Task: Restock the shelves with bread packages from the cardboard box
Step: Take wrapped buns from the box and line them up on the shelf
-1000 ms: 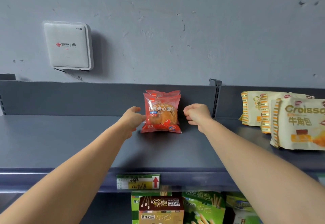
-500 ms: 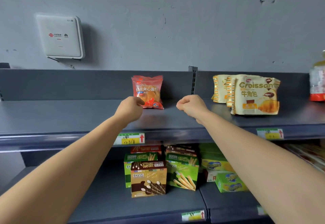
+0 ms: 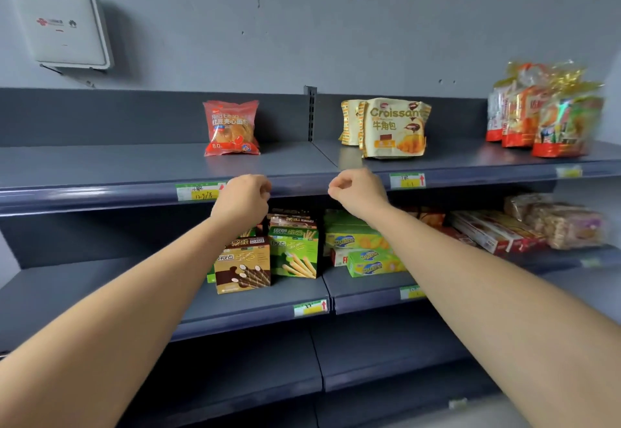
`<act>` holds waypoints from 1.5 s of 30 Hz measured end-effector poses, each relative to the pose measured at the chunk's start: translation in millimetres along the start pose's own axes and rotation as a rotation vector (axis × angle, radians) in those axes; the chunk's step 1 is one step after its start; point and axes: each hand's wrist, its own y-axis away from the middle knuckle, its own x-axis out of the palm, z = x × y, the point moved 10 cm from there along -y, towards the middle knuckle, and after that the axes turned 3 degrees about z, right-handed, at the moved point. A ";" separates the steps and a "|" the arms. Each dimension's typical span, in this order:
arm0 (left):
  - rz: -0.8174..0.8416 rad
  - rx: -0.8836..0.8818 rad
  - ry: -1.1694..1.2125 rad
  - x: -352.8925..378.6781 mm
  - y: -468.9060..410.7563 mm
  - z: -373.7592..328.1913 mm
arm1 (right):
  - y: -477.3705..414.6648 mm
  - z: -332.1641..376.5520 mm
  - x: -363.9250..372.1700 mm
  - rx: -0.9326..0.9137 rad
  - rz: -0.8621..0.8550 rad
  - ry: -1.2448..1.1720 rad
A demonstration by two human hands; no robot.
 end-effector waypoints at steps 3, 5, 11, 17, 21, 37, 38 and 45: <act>0.040 0.047 -0.012 11.1 26.0 -15.0 | 40.8 -14.1 -16.0 0.016 -0.036 0.083; 0.079 0.074 0.009 22.8 44.1 -24.1 | 71.4 -27.5 -24.8 0.042 -0.056 0.108; 0.248 0.177 0.066 77.0 113.9 -70.0 | 179.4 -81.4 -51.3 0.203 -0.091 0.164; 0.425 0.295 0.158 144.4 192.5 -136.4 | 295.6 -154.3 -95.0 0.406 -0.140 0.178; 0.548 0.374 0.208 193.0 251.1 -195.3 | 374.9 -211.9 -130.9 0.540 -0.190 0.211; 0.948 0.531 0.205 412.2 514.8 -420.7 | 681.3 -461.7 -225.4 0.968 -0.154 0.241; 0.976 0.545 0.194 425.9 530.6 -430.2 | 697.0 -476.9 -224.9 1.001 -0.142 0.230; 1.162 0.590 0.099 518.4 617.0 -484.9 | 785.8 -577.0 -221.4 1.203 -0.116 0.139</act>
